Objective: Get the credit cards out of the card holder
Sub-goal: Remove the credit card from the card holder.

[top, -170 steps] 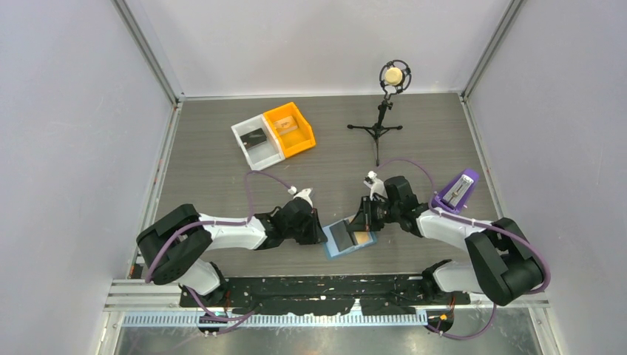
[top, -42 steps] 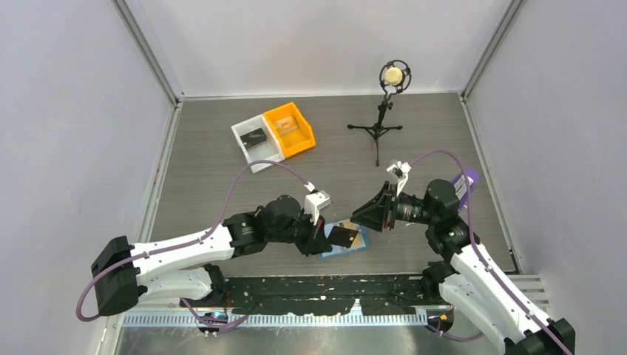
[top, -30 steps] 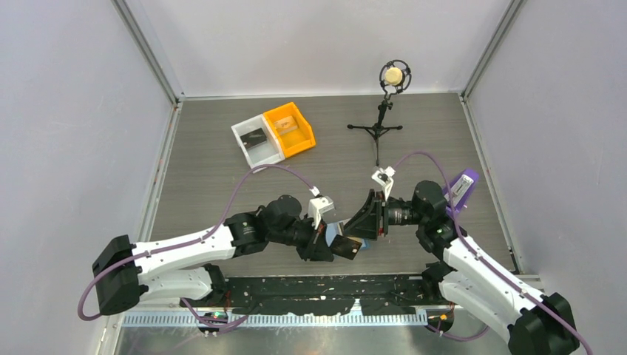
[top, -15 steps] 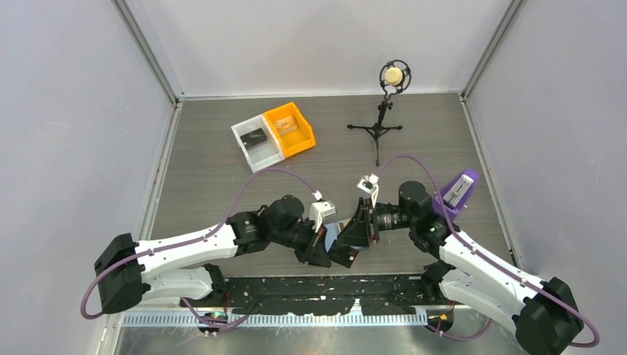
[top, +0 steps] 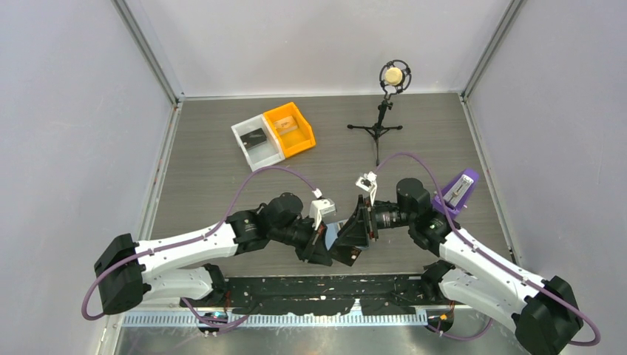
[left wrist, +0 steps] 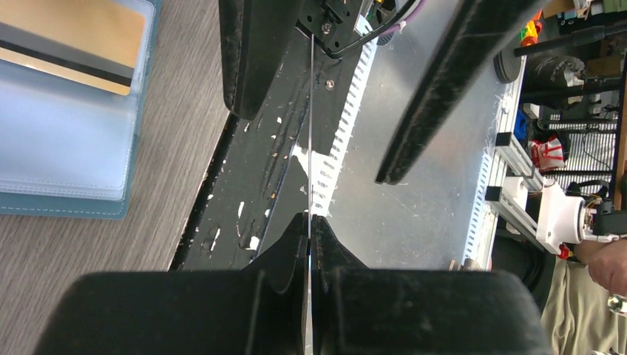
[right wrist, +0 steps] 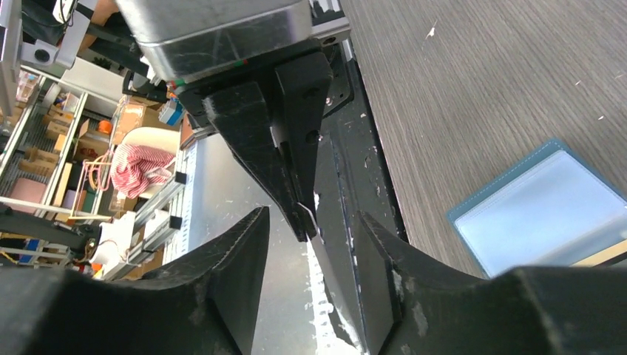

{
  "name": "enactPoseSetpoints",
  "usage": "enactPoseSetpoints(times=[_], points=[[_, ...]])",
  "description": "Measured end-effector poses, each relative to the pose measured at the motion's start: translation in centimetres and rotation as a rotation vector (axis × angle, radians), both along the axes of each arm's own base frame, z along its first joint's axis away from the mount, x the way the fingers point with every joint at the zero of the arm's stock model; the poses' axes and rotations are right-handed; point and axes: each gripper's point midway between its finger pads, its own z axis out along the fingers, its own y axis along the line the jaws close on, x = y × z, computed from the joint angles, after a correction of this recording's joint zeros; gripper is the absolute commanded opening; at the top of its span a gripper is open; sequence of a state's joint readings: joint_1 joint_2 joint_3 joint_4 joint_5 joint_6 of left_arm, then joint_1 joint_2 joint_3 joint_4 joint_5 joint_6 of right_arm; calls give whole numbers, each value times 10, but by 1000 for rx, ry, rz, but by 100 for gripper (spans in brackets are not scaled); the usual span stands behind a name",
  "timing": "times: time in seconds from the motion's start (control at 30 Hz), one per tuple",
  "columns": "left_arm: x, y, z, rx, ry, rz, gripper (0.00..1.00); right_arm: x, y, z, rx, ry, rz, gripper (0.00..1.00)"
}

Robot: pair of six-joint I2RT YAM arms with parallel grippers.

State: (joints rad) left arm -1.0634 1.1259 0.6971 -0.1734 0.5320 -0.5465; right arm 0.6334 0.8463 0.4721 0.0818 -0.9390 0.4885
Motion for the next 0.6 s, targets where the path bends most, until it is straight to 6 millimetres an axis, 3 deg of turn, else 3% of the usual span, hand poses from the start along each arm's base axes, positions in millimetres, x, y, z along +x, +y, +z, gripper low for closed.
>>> enactPoseSetpoints(times=[0.27, 0.4, 0.6], points=[[-1, 1, 0, 0, 0, -13, 0, -6, 3, -1, 8, 33, 33, 40], [-1, 5, 2, 0, -8, -16, 0, -8, 5, 4, 26, 32, 45, 42], [-3, 6, 11, -28, -19, -32, 0, -10, 10, 7, 52, 42, 63, 27]])
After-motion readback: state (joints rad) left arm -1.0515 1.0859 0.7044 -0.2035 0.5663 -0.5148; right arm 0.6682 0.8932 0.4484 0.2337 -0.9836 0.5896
